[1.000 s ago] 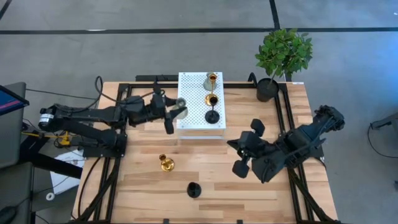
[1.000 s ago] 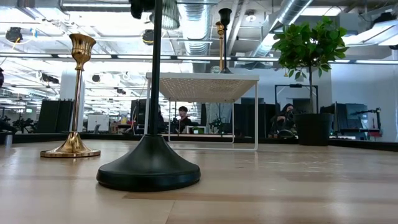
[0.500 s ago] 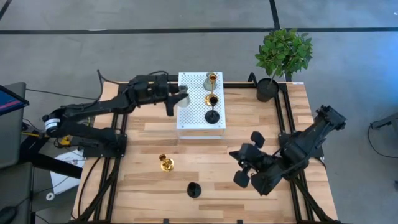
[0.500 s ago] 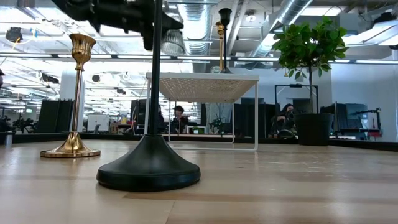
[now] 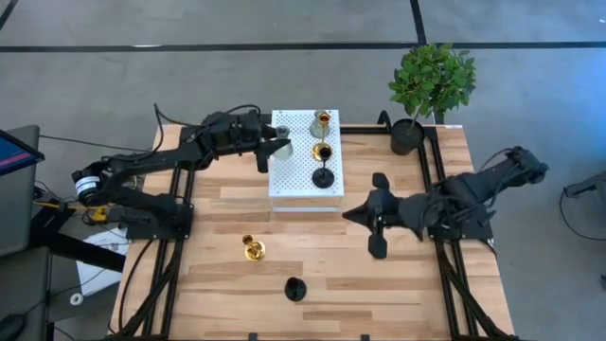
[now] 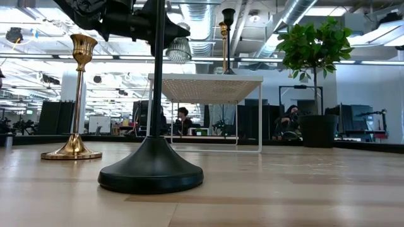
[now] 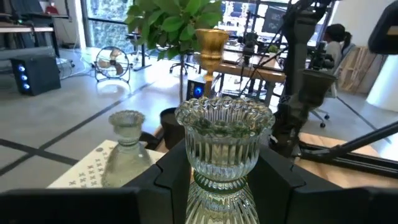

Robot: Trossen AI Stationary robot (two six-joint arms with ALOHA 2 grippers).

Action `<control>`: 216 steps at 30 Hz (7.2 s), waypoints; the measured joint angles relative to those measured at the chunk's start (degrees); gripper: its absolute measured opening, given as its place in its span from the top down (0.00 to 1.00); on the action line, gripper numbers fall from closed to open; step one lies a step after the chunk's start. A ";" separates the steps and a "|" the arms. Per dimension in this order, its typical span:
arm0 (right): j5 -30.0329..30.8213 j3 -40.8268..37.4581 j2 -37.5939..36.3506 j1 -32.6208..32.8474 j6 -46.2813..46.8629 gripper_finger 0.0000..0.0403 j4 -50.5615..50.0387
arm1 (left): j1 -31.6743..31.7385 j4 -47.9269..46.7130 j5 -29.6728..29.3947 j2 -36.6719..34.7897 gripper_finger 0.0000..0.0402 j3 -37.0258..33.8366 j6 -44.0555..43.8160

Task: Pick & Place candle stick holders
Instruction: Put the green candle holder on the shelf, then put the gold candle holder on the shelf

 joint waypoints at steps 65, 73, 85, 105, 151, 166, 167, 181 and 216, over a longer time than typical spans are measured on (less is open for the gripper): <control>-9.42 -31.08 -34.08 -16.89 -3.13 1.00 9.28 | 6.51 14.57 -12.67 24.10 0.43 6.40 -0.54; -9.42 -31.08 -34.08 -16.89 -3.11 1.00 9.54 | 5.85 12.97 -12.66 23.51 0.44 6.40 0.44; -9.42 -31.08 -34.06 -16.87 -3.11 1.00 10.13 | 6.02 0.06 -12.67 12.81 0.49 6.36 4.96; -9.35 -31.08 -34.06 -16.89 -1.24 1.00 16.54 | 4.77 -50.09 1.57 -20.47 0.74 6.36 5.06; -9.37 -31.06 -24.99 -15.63 9.02 1.00 26.48 | -53.81 -42.95 -25.64 -38.14 0.99 -27.06 -20.43; -9.36 -31.06 -24.99 -15.67 12.38 1.00 26.51 | -55.63 -39.52 -24.45 -28.83 0.97 -27.02 -7.28; -9.36 -31.06 -24.99 -15.67 12.39 1.00 26.51 | -55.61 -38.72 -24.52 -28.15 0.97 -26.98 -7.26; -9.37 -31.06 -24.99 -15.67 12.39 1.00 26.51 | -55.51 -25.39 -28.59 -10.67 0.73 -26.95 -6.00; -9.39 -31.06 -24.99 -15.63 12.32 1.00 26.40 | -55.51 -14.93 -32.83 -6.17 0.96 -26.95 -16.11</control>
